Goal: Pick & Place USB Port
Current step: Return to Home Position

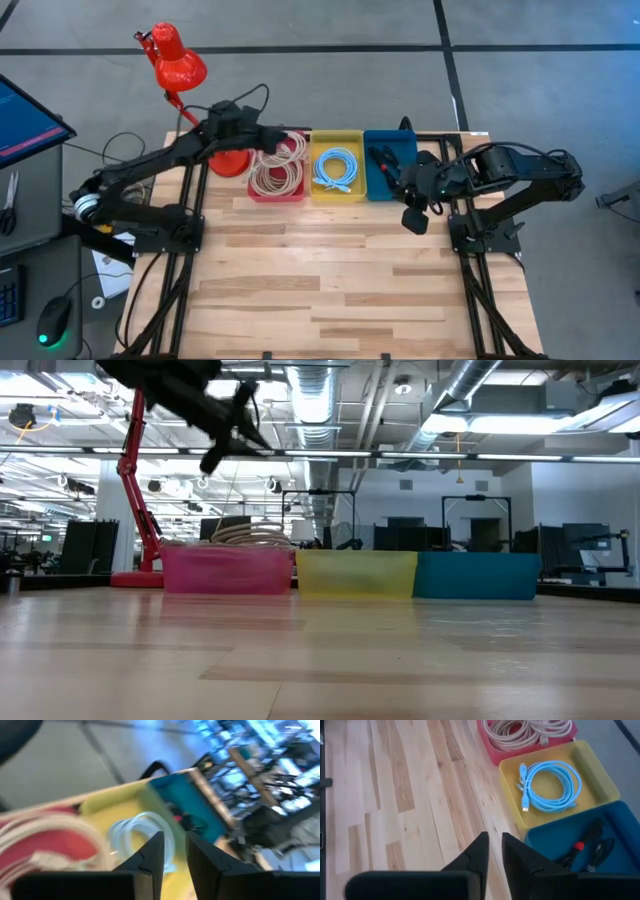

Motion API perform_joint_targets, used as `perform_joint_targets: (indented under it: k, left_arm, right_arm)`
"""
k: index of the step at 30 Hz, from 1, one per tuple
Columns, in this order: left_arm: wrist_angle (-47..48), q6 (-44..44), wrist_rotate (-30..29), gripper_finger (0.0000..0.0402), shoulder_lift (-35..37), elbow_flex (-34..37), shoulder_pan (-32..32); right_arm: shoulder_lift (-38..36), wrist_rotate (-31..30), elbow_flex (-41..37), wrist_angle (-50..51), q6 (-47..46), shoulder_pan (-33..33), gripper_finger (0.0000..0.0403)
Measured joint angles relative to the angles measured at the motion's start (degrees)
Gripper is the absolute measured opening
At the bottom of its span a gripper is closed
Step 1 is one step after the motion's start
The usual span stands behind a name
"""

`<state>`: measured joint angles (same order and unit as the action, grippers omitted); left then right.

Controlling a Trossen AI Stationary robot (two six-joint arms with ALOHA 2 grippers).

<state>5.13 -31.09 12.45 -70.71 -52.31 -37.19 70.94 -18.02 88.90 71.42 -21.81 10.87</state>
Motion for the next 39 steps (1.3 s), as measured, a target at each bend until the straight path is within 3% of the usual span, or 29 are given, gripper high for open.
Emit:
perform_joint_targets:
  k: [5,8,16,25,31,35,39]
  left_arm:
    - [0.0,3.9,0.9,0.0036,8.4,0.0,3.9]
    - [0.0,5.7,-0.1,0.0007,12.3,0.0,7.4]
    - [-0.5,16.0,-1.0,0.0006,20.6,0.0,19.8]
    - [-1.7,24.0,-14.9,0.0004,26.4,0.0,34.3]
    - [-1.7,29.9,-30.2,0.0006,28.4,0.0,43.0]
    - [-1.1,28.9,-40.7,0.0007,30.5,0.0,47.1]
    - [0.2,34.0,-40.5,0.0007,33.0,0.0,50.5]
  right_arm:
    - [0.0,0.0,0.0,-3.2,4.7,0.0,0.0007]
    - [-0.1,-1.0,0.0,-6.8,7.2,0.0,0.0009]
    - [-1.8,-3.2,0.0,-11.2,11.9,0.0,0.0002]
    - [-8.1,-3.3,-3.9,-18.7,14.6,0.1,0.0001]
    - [-15.7,-3.0,-12.0,-26.1,16.0,0.1,0.0]
    - [-20.7,-2.3,-16.8,-28.5,16.0,0.0,0.0]
    - [-25.1,-1.4,-20.5,-31.7,16.9,0.0,0.0]
